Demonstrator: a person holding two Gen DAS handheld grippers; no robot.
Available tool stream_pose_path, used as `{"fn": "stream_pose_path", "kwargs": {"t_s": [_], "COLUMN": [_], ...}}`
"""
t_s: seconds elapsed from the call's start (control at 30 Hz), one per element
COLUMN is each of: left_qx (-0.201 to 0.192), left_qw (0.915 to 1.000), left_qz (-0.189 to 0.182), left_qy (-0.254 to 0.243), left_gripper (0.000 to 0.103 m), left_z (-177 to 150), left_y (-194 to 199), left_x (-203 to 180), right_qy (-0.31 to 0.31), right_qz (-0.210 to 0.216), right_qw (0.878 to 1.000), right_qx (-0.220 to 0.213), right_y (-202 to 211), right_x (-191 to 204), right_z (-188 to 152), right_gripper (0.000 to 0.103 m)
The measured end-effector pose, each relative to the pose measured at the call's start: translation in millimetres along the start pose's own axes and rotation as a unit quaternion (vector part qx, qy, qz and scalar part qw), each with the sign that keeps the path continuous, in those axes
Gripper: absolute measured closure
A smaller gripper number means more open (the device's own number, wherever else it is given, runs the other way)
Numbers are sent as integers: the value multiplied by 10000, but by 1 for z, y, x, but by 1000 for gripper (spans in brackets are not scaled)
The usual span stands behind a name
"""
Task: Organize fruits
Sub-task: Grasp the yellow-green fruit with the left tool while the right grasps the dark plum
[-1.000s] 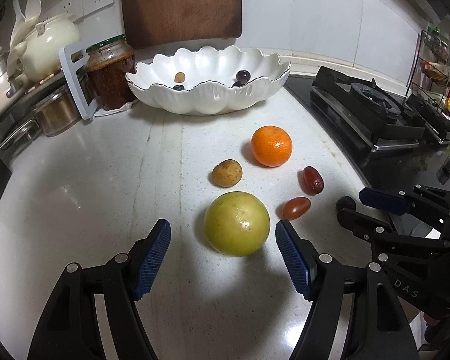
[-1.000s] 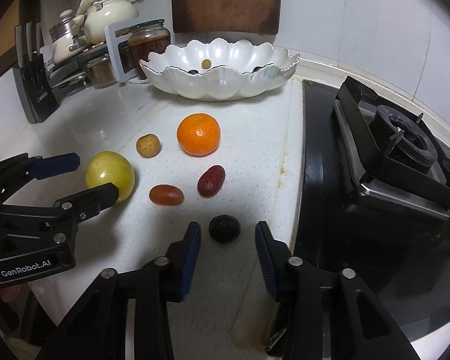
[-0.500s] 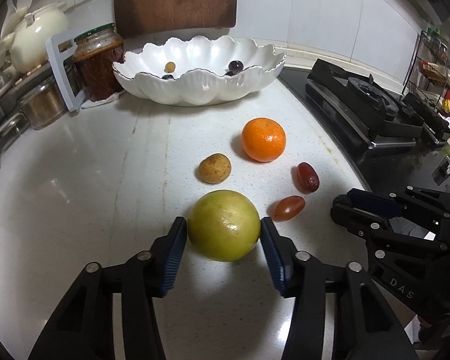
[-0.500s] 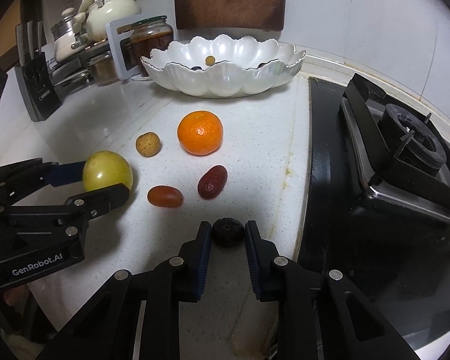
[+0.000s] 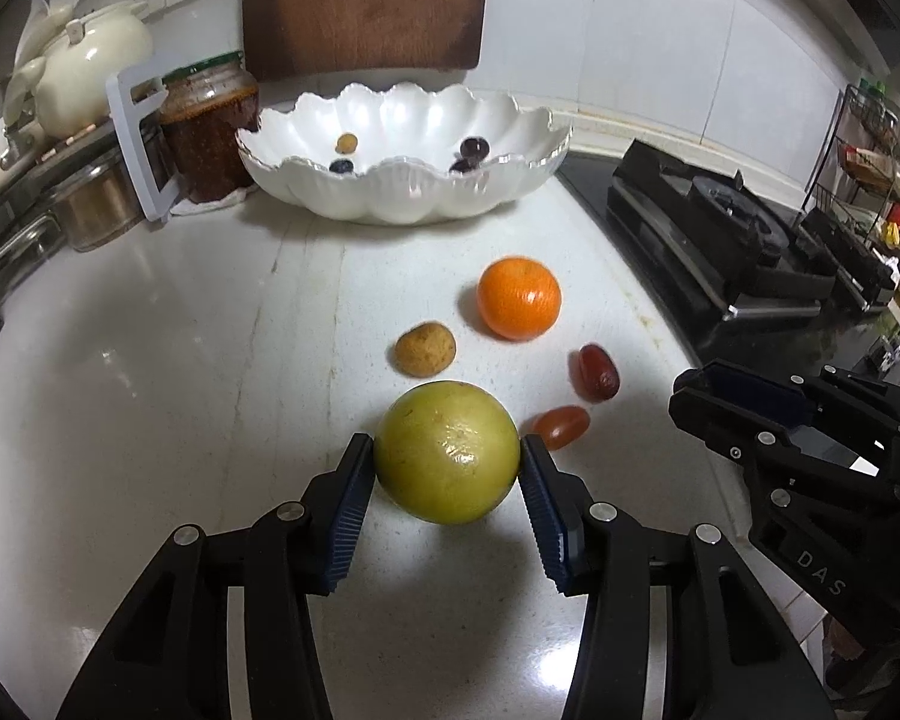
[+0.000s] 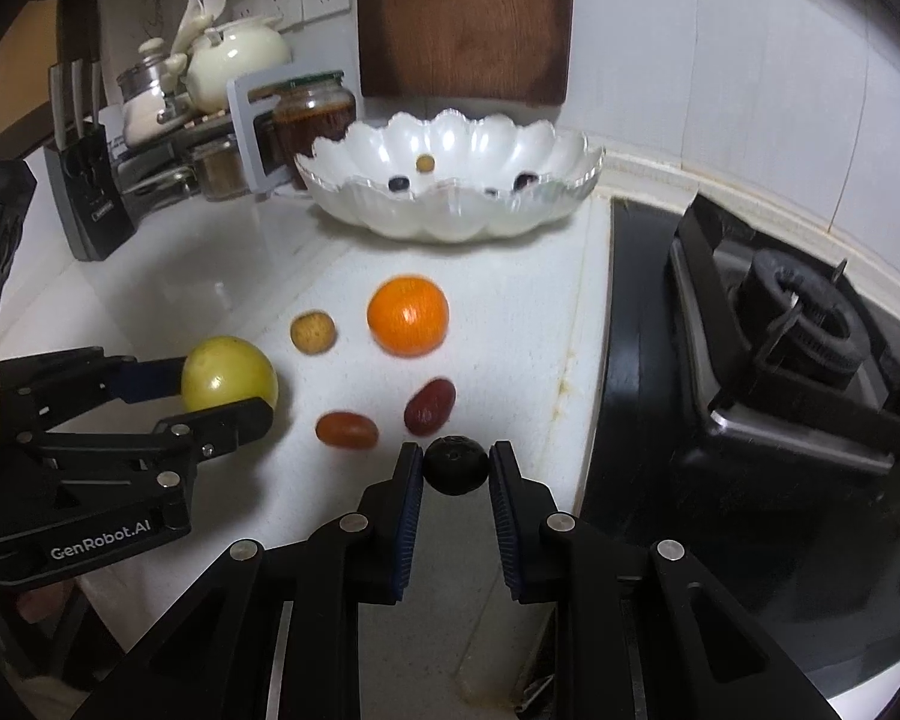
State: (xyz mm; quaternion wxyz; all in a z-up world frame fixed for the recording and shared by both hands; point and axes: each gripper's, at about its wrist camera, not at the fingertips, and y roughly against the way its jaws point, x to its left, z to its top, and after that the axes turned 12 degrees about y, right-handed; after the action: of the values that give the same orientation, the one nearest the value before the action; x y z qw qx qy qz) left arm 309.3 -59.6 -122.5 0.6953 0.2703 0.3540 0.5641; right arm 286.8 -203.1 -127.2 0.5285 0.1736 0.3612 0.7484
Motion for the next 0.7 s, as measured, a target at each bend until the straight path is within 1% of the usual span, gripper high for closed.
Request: {"fn": "stream_pose_path", "kwargs": {"t_s": [0.33,0.7], "left_qx": [-536,-1038], "left_qw": [9985,9945], "left_qz": [-28,-18], "left_qy": [126,141], "left_gripper": [55,55], "left_z": [21,52], "left_y": [31,48], "left_x": [0,2], "right_qy": [123,221], "right_qz": [-160,-337], "right_qw": [9983,9934], "right_qx": [-551,-1074], "right_y": [26,41], "right_x": [-2,-6], "right_z": [24,53], "right_gripper": [79,79]}}
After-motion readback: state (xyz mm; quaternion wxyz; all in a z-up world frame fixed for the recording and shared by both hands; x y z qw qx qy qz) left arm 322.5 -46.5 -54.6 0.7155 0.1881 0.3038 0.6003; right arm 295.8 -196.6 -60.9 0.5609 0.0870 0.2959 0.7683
